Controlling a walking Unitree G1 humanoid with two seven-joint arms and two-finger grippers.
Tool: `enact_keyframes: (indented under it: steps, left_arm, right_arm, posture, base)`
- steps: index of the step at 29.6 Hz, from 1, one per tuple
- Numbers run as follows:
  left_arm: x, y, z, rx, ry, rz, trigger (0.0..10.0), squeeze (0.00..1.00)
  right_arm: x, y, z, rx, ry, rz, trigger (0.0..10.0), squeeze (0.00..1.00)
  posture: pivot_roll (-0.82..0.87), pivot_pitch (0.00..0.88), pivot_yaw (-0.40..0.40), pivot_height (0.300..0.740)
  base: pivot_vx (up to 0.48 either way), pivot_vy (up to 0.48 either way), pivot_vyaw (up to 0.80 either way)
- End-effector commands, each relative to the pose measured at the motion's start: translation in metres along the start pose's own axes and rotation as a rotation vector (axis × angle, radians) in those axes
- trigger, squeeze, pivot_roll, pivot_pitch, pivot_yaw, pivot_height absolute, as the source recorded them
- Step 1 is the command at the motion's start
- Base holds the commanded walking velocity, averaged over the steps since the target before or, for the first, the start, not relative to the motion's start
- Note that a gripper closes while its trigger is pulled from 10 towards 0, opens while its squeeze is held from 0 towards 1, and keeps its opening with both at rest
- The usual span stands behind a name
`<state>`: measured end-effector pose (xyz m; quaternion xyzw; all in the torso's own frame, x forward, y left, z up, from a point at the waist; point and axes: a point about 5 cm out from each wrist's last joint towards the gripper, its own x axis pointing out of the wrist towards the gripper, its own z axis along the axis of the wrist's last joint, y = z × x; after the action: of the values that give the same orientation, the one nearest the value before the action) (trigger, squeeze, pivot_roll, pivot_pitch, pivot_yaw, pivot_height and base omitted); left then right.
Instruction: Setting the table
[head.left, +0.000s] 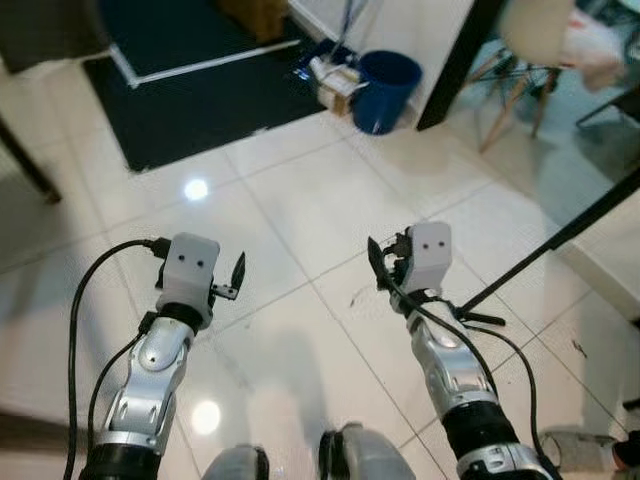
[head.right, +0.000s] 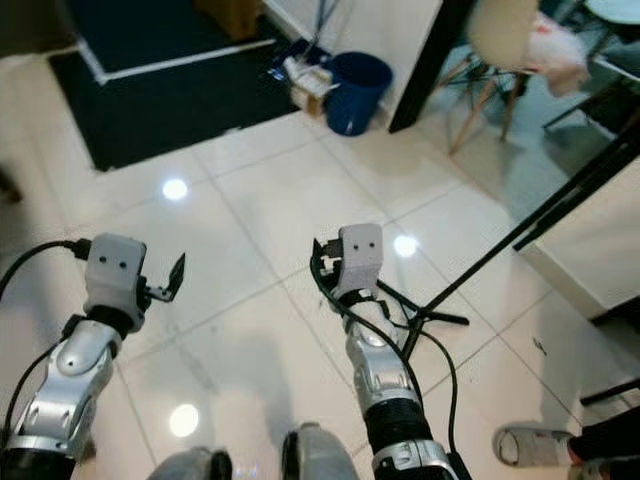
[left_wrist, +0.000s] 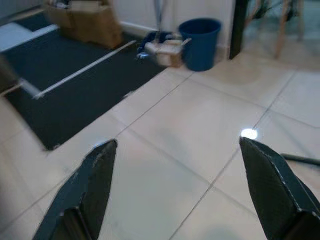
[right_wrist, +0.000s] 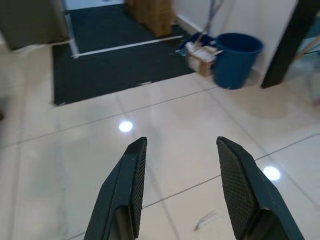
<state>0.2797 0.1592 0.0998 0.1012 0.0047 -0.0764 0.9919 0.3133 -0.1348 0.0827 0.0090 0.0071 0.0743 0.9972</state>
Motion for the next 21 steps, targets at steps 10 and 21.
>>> enact_keyframes:
  steps: [10, 21]
  left_arm:
    - [-0.001, 0.000, -0.005, 0.011, 0.019, -0.018, 10.0, 0.00]
    - [-0.001, 0.006, -0.001, 0.018, 0.002, 0.026, 10.0, 0.00]
  right_arm:
    - [0.001, 0.008, 0.008, 0.038, -0.046, 0.036, 10.0, 0.00]
    - [0.009, 0.032, 0.021, 0.077, -0.075, 0.187, 10.0, 0.00]
  posture:
    - [-0.03, 0.042, 0.012, 0.740]
    - [0.02, 0.044, -0.033, 0.740]
  base:
    - [0.480, 0.000, 0.00]
    - [0.480, 0.000, 0.00]
